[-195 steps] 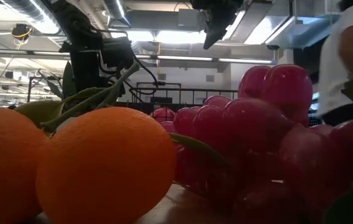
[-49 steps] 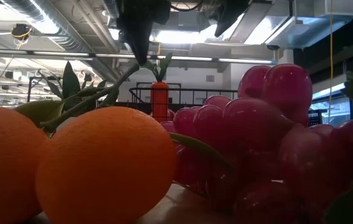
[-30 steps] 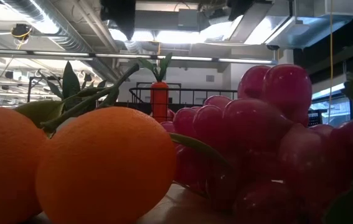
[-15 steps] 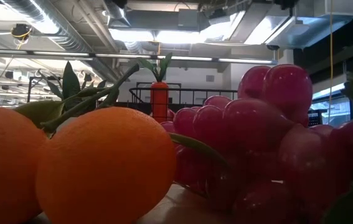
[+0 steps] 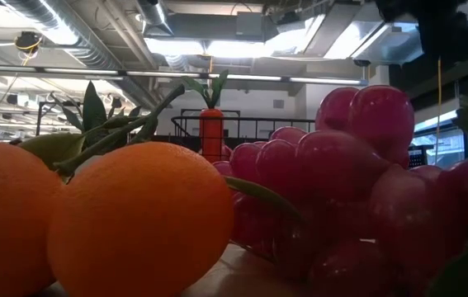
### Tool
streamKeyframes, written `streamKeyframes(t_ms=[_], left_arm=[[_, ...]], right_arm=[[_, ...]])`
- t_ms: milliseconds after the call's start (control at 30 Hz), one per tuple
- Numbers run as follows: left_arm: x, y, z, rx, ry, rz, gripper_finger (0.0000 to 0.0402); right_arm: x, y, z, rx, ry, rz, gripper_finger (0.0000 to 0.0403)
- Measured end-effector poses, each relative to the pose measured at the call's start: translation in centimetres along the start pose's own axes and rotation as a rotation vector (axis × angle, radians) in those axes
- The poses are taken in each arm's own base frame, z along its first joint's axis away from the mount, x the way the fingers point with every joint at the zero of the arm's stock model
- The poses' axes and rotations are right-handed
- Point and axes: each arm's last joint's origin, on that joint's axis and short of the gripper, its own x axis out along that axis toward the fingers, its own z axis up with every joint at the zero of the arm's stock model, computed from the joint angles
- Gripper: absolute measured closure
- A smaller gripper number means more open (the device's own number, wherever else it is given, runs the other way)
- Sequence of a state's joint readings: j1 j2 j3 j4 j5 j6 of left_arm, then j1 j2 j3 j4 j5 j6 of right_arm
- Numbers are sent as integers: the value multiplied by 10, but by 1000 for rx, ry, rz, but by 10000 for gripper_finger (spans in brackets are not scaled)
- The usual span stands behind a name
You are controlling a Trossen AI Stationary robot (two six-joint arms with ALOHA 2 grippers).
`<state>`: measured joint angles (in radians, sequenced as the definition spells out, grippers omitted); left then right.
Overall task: Build produce basket
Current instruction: Put the top right purple grapes into the black wire basket
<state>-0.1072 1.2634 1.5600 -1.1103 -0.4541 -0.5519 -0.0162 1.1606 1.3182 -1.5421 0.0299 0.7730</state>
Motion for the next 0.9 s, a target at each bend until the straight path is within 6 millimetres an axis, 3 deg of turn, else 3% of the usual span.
streamKeyframes(t_ms=[400, 700, 900], left_arm=[[-3, -6, -4, 34, 6, -23, 324], [-7, -14, -8, 92, 11, -60, 324], [-9, -17, -11, 106, 12, -75, 324]], right_arm=[[76, -12, -18, 280, 226, -167, 296], [114, -31, -28, 538, 223, -342, 296], [142, -37, -27, 529, 201, -286, 296]])
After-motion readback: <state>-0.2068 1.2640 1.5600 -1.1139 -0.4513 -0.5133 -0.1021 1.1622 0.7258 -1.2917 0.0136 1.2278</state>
